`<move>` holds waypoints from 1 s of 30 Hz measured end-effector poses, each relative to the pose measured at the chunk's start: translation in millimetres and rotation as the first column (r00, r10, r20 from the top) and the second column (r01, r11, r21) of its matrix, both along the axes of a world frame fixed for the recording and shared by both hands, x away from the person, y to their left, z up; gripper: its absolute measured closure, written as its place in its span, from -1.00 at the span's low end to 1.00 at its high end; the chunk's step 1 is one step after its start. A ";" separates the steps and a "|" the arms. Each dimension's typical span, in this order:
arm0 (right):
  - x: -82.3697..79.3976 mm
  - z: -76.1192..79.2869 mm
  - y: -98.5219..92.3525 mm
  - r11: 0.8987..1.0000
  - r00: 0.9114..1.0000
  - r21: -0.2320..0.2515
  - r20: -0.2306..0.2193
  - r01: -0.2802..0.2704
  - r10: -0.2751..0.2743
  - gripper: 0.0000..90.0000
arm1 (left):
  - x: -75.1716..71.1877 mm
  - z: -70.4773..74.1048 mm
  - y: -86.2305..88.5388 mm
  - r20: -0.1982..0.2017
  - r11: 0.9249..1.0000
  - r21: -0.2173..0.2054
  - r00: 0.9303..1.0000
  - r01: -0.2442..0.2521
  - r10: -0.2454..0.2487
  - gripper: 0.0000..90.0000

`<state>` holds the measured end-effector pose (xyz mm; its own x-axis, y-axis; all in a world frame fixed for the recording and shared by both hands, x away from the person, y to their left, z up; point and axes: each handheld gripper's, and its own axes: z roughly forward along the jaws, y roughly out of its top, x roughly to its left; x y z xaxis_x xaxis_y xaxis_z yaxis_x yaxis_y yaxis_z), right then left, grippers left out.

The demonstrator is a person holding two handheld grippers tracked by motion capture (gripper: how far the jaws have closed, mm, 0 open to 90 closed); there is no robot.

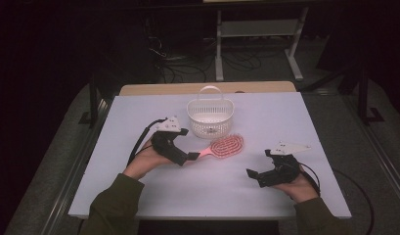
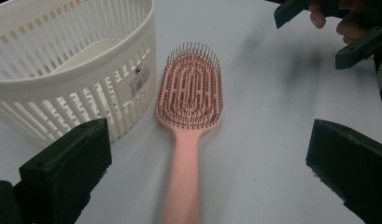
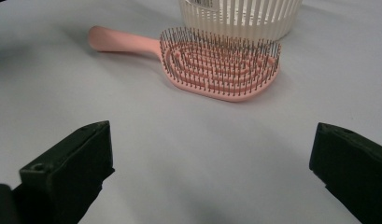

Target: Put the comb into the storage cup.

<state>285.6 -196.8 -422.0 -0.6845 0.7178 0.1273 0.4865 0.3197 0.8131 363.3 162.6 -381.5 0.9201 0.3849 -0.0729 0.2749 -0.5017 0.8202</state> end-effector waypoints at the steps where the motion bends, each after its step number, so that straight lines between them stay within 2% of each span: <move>1: 0.0 0.0 0.0 1.000 1.000 0.000 0.000 0.000 0.000 -1.00 | 0.8 0.0 -1.8 0.001 1.000 0.000 1.000 0.004 -0.004 -1.00; 23: 0.6 0.2 -1.1 1.000 1.000 0.009 0.001 -0.001 0.001 -1.00 | 13.0 0.7 -33.9 0.000 0.999 0.023 0.999 0.033 -0.033 -0.99; 27: 0.3 0.6 -1.4 1.000 1.000 0.011 0.002 -0.002 0.002 -1.00 | 14.8 0.5 -37.3 -0.004 0.999 0.026 0.999 0.039 -0.039 -0.90; 30: 0.5 0.7 -1.9 1.000 1.000 0.013 0.001 -0.001 0.000 -1.00 | 16.9 -0.8 -40.3 -0.014 0.998 0.047 0.999 0.049 -0.048 -0.79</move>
